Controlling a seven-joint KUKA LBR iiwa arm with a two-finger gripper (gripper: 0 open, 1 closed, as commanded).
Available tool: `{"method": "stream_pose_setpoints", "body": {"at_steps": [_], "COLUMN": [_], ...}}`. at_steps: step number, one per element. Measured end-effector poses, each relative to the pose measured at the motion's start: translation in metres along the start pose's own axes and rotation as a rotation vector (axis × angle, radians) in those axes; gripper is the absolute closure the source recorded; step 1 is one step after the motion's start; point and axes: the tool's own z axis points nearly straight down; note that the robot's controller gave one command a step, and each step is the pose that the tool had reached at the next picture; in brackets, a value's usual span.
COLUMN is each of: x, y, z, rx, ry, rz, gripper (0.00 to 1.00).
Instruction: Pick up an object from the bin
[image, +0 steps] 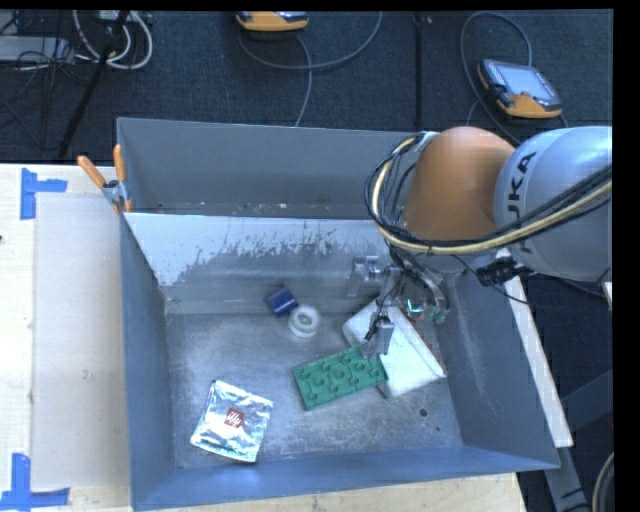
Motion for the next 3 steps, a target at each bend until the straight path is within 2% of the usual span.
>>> {"method": "stream_pose_setpoints", "body": {"at_steps": [1,2,3], "x": [0.046,0.044,0.060], "y": [0.000,0.001,0.002], "z": [0.087,0.082,-0.076], "rx": [-0.003,-0.004,0.001], "ry": [-0.006,-0.007,-0.015], "rz": [0.035,0.034,-0.128], "gripper": [0.00,1.00,1.00]}}
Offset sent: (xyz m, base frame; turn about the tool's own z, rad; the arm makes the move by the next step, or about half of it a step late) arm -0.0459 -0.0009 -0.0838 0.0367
